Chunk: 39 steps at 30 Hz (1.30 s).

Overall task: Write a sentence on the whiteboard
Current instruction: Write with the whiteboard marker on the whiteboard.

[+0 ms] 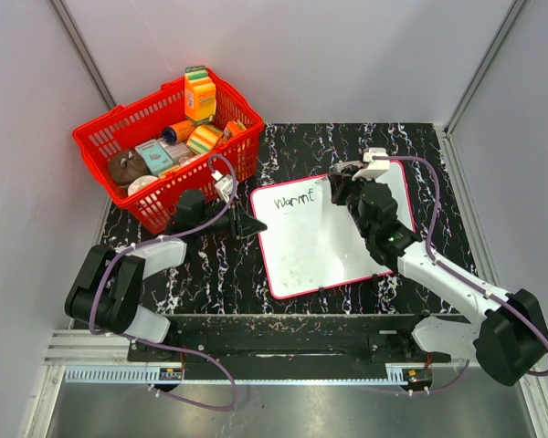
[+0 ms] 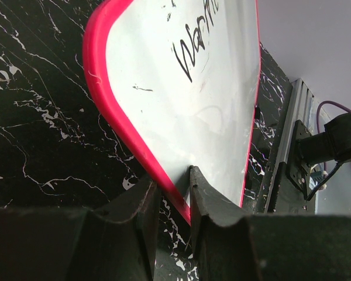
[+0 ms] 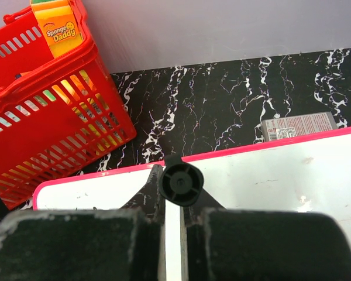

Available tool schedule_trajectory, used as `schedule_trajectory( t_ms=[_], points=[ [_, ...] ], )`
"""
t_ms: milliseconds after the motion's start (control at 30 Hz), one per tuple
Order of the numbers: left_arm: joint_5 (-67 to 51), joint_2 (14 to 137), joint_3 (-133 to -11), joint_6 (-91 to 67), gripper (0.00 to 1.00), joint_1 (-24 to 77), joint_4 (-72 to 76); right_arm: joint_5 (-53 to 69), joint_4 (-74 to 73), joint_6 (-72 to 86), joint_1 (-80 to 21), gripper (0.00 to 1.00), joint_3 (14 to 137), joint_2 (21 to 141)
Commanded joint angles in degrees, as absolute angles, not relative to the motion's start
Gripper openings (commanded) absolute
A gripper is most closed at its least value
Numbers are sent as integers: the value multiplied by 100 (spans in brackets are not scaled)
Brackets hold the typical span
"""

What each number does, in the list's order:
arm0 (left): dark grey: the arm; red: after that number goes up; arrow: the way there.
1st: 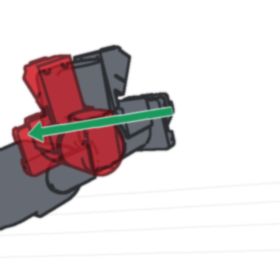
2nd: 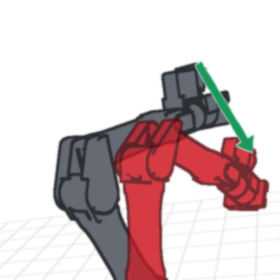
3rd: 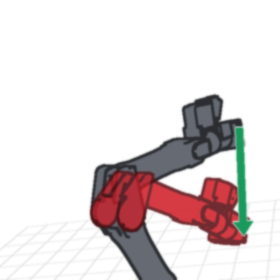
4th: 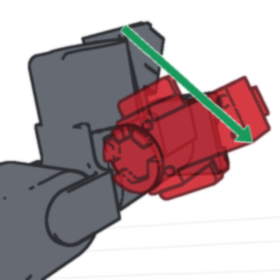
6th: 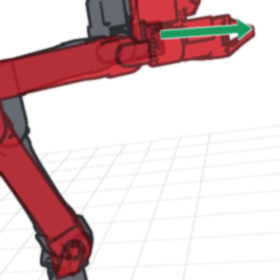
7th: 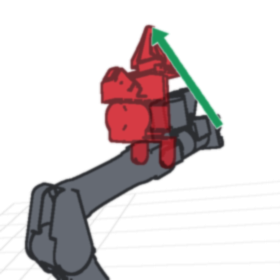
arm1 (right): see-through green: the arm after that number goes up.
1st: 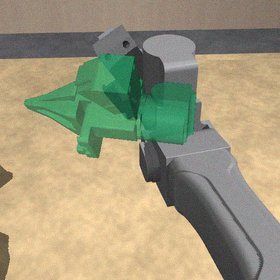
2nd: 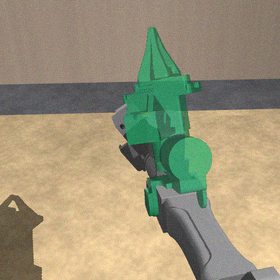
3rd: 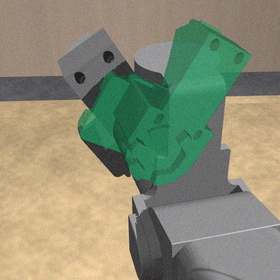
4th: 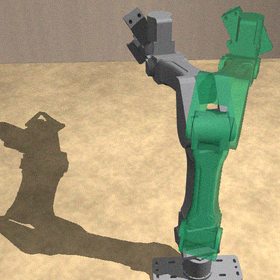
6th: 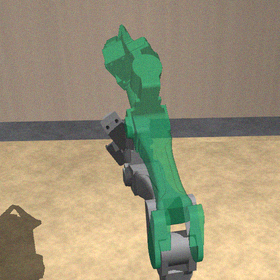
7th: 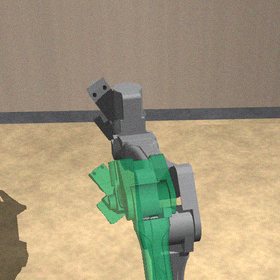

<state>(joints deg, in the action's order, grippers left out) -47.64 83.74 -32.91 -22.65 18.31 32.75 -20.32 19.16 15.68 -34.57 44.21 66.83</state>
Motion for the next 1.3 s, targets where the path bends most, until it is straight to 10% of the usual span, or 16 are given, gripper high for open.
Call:
schedule_trajectory(
  t_ms=[0, 1267],
  points=[
    [-4649, 8402, -3384, -1644, 0, 1978, 3226, -2074, 2145, 1503, -3393, 0, 4500, 6645],
    [-4623, 8402, -3393, -1617, 0, 1978, 3190, -1836, 1573, 2092, -3384, 0, 3594, 5932]
  ],
)
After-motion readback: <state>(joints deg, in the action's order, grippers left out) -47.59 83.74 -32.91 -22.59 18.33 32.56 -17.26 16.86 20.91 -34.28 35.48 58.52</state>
